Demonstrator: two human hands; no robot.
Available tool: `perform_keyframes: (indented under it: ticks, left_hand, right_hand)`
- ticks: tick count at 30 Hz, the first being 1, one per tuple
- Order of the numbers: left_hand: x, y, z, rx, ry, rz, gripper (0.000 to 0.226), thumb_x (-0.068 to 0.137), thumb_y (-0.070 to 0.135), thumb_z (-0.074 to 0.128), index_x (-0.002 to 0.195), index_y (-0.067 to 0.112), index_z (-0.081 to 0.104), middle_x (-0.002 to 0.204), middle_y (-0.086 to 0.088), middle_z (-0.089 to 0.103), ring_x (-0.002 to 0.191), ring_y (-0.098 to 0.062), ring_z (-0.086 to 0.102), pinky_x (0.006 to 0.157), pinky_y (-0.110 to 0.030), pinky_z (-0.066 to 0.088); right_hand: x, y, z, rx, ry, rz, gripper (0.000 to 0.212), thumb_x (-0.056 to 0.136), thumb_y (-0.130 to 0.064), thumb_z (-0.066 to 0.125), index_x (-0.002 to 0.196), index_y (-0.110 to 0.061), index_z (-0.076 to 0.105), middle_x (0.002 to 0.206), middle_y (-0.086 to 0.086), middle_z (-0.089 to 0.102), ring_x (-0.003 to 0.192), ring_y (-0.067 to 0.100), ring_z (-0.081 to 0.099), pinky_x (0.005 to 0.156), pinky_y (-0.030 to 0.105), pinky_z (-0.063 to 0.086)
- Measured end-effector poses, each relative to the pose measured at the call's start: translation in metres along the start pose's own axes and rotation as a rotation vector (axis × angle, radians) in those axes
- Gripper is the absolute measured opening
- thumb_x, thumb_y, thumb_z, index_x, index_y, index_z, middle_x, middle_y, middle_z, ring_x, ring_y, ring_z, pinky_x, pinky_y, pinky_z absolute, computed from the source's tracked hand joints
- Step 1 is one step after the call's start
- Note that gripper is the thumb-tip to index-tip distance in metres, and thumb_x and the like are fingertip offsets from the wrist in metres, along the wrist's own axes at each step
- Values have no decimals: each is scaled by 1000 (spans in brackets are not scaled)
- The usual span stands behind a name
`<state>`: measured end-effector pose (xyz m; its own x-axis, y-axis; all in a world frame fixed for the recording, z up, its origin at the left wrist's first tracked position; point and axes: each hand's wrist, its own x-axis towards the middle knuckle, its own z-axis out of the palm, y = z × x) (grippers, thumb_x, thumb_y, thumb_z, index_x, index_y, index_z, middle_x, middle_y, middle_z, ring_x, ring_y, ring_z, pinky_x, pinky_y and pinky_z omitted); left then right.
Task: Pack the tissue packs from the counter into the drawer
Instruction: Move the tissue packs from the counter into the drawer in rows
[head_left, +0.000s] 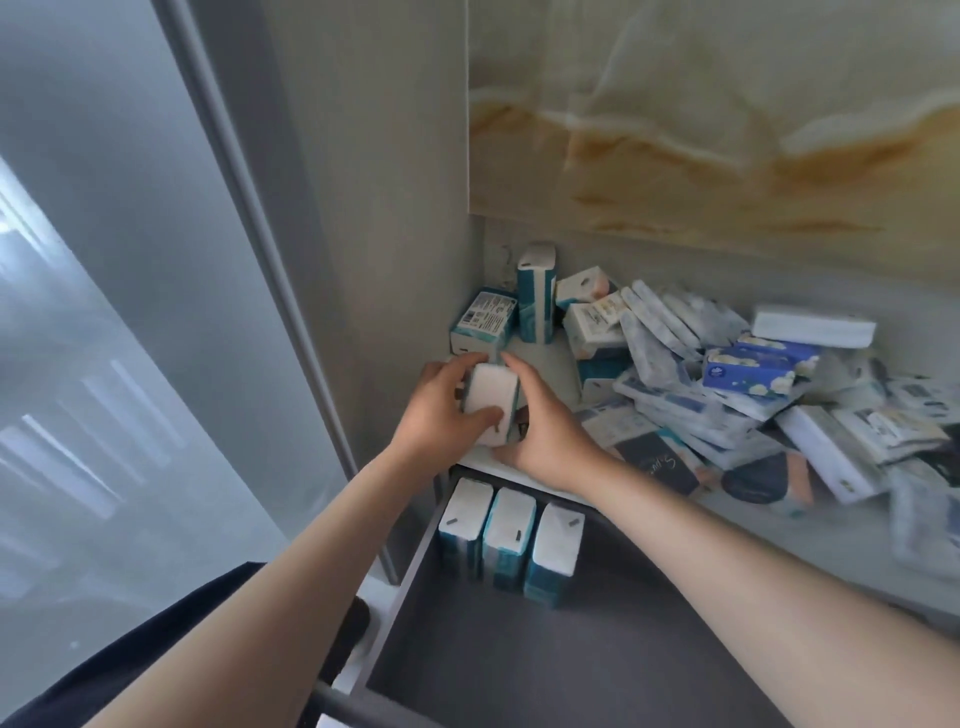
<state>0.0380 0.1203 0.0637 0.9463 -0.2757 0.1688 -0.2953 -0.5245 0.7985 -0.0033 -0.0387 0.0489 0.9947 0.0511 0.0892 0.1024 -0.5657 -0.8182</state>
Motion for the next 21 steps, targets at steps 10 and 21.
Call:
perform_keyframes:
  ticks: [10,21]
  left_hand:
    - [-58,-17,-31,177,-558,-241,51,83,41,72,128,26,53,106,7,62,90,-11,64,71,-25,55]
    - [-84,-75,11,560,-747,-306,81,80,41,72,147,30,28,123,0,62,105,-22,63,88,-35,53]
  right_hand:
    - [-70,-7,26,-78,-301,226,99,65,-43,88,143,-30,30,126,-8,57,113,12,55,91,28,45]
    - [-98,45,108,-234,-358,380,101,65,-38,85,146,-33,25,140,6,39,122,27,54,96,33,47]
